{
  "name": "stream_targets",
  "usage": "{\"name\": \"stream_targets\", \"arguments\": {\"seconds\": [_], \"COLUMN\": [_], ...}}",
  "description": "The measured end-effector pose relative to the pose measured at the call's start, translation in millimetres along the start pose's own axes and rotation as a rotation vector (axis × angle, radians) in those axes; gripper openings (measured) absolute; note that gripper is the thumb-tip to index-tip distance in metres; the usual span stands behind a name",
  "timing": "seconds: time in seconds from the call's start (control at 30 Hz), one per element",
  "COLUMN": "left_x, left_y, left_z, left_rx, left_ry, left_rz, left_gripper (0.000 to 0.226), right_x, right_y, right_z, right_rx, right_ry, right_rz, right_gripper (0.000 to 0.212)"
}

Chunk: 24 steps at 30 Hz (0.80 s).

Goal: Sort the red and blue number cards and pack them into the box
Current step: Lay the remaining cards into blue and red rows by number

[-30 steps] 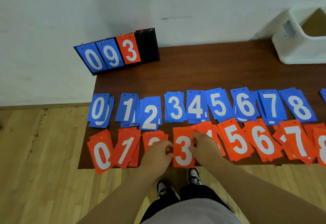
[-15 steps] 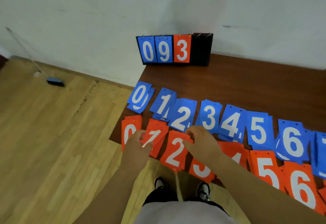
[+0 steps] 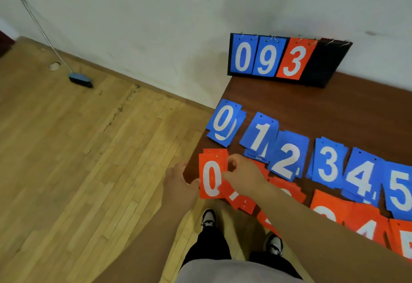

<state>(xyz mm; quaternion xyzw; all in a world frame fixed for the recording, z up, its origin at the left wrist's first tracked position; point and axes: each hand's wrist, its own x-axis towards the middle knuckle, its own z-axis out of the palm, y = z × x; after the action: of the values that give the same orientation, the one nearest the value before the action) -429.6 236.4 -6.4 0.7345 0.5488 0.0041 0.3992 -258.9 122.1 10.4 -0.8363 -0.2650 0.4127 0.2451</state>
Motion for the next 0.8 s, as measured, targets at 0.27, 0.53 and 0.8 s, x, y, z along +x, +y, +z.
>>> {"name": "stream_targets", "arguments": {"seconds": [0.27, 0.53, 0.8], "left_x": [54, 71, 73], "left_y": [-15, -26, -31], "left_z": [-3, -14, -38], "left_rx": [-0.016, -0.022, -0.109], "left_ry": [-0.384, -0.402, -0.304], "left_rz": [0.119, 0.095, 0.054], "left_gripper": [0.079, 0.071, 0.059], "right_x": [31, 37, 30], "right_y": [-31, -57, -67], "right_z": [37, 60, 62], "right_rx": [0.006, 0.295, 0.386], "right_ry": [0.086, 0.018, -0.120], "right_rz": [0.233, 0.307, 0.241], "right_gripper": [0.058, 0.042, 0.038]}}
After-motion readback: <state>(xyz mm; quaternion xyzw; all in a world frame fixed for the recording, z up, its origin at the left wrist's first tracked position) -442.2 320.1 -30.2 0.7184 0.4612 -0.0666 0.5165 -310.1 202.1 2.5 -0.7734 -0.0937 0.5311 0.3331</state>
